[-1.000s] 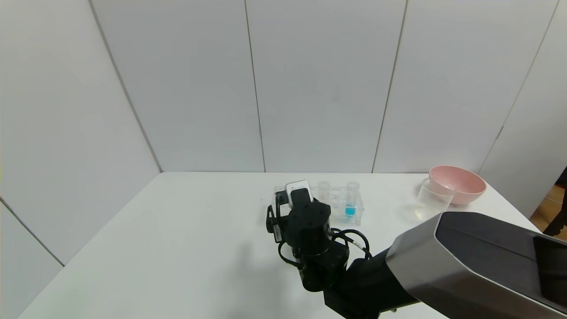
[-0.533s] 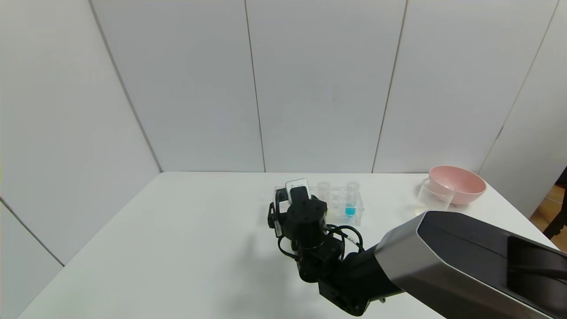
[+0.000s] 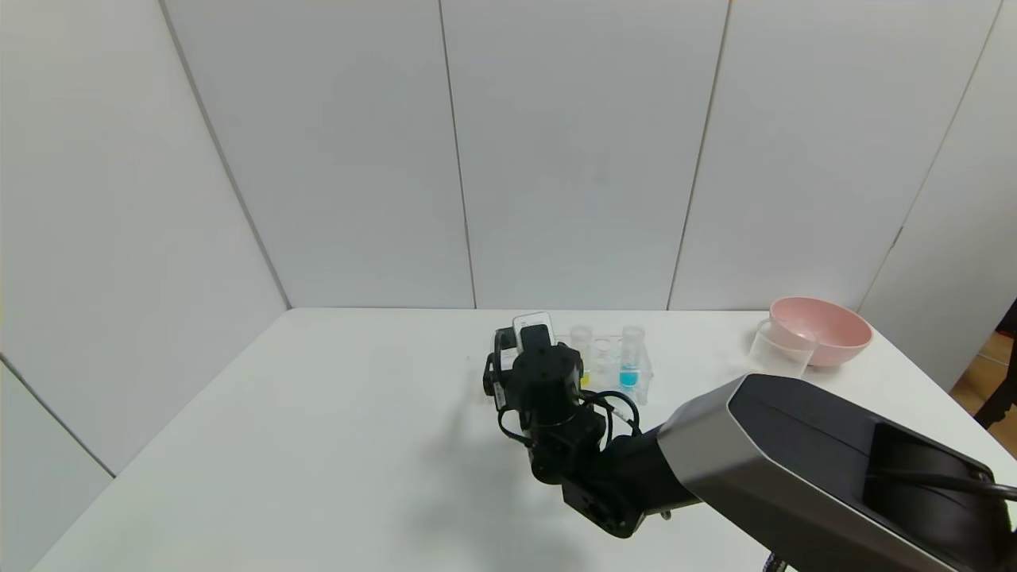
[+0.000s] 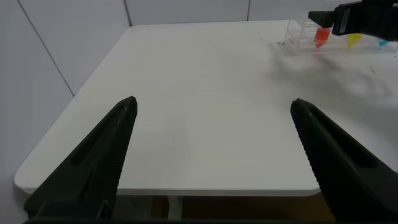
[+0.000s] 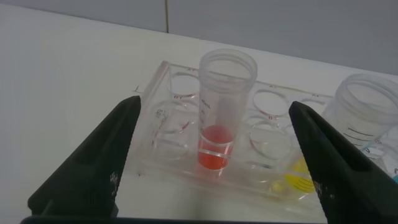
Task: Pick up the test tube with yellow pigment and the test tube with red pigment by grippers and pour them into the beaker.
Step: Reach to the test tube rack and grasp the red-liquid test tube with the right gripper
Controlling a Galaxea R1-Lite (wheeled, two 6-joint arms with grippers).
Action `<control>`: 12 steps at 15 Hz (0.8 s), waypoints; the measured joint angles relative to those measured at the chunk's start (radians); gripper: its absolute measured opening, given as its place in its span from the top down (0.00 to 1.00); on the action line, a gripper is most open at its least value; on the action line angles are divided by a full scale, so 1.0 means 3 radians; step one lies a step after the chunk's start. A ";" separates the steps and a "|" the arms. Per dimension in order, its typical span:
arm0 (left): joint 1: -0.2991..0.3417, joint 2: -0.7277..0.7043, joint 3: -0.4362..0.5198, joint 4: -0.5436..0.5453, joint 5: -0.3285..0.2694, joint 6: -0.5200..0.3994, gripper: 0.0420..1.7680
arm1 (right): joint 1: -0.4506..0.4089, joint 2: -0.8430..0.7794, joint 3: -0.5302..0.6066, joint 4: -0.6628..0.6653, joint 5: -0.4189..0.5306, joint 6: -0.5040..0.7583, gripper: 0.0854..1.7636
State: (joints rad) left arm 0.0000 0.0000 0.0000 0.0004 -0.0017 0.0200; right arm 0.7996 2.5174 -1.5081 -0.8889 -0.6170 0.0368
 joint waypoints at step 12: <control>0.0000 0.0000 0.0000 -0.0001 0.0000 -0.0001 0.00 | -0.0109 0.0162 -0.0388 0.0127 -0.0002 0.0000 0.03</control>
State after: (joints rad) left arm 0.0000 0.0000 0.0000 0.0000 -0.0017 0.0196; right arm 0.7668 2.5660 -1.6245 -0.8509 -0.6177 0.0368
